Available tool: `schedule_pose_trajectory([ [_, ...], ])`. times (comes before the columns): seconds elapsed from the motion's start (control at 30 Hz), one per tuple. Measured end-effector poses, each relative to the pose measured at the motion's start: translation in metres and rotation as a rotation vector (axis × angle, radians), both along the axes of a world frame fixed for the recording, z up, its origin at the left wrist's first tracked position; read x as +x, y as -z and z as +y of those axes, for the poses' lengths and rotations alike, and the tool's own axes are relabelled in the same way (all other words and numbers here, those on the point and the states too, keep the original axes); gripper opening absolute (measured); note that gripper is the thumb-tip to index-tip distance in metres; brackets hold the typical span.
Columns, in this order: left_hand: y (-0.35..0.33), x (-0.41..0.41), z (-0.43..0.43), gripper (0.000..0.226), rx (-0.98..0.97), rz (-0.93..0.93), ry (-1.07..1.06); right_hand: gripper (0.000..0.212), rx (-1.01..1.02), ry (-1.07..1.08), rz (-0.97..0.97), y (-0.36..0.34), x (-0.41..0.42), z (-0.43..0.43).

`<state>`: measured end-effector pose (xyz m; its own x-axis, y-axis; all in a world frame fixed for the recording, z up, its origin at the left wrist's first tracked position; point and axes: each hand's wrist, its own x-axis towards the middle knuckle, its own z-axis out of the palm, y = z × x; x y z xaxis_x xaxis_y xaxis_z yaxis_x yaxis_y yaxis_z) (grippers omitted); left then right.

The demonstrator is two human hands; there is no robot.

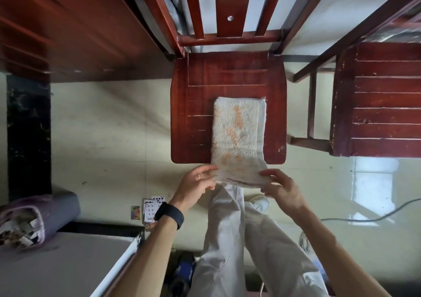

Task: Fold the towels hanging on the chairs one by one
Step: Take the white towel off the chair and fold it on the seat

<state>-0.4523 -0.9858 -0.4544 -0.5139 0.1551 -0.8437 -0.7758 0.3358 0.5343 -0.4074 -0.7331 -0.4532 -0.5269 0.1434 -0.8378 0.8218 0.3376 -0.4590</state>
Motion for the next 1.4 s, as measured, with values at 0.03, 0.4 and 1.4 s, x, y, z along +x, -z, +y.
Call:
schedule_pose_trajectory([
  [0.03, 0.0, -0.009, -0.004, 0.033, 0.003, 0.013, 0.083, 0.039, 0.007, -0.095, 0.012, 0.0, -0.007, 0.006],
  [0.4, 0.07, -0.161, 0.018, 0.036, -0.251, 0.36, 0.3, 0.031, 0.087, -0.191, 0.183, 0.062, -0.154, 0.032],
  [1.4, 0.146, -0.125, 0.039, 0.067, -0.687, 0.948, 1.012, 0.066, 0.668, -0.491, 0.329, 0.141, -0.114, -0.023],
])
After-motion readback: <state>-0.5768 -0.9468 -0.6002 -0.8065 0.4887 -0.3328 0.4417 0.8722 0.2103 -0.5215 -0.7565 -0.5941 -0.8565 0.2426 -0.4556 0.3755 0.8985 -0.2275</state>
